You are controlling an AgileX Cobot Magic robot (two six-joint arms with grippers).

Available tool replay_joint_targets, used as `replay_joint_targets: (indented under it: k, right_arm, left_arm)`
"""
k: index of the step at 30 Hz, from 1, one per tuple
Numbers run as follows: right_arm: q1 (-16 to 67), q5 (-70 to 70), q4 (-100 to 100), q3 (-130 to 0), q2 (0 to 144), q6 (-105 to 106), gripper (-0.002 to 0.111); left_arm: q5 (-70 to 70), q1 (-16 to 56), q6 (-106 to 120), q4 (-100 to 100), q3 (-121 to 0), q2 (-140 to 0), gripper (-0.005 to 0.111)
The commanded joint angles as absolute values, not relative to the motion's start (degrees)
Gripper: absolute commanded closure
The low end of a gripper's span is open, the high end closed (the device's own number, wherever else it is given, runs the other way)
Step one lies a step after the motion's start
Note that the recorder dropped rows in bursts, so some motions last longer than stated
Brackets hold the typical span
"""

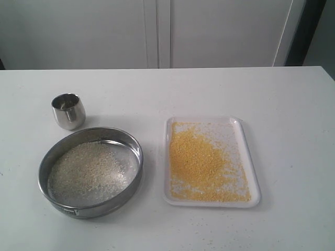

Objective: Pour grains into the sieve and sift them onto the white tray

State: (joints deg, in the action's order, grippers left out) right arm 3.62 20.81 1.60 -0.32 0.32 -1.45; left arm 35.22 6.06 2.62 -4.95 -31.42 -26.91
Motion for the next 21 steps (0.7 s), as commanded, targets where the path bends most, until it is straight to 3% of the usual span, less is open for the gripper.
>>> replay_joint_targets:
  k: [1, 10, 21]
  right_arm:
    - [3.3, 19.8, 1.7, 0.0, 0.0, -1.6, 0.108]
    - [3.3, 19.8, 1.7, 0.0, 0.0, -1.6, 0.108]
    - [3.3, 19.8, 1.7, 0.0, 0.0, -1.3, 0.108]
  left_arm:
    - [33.8, 5.9, 3.1, -5.3, -29.5, -24.3, 0.107]
    - [26.5, -3.1, 2.4, -5.7, -18.1, -15.6, 0.107]
    - [17.8, -3.9, 1.5, -6.8, -5.6, -6.6, 0.107]
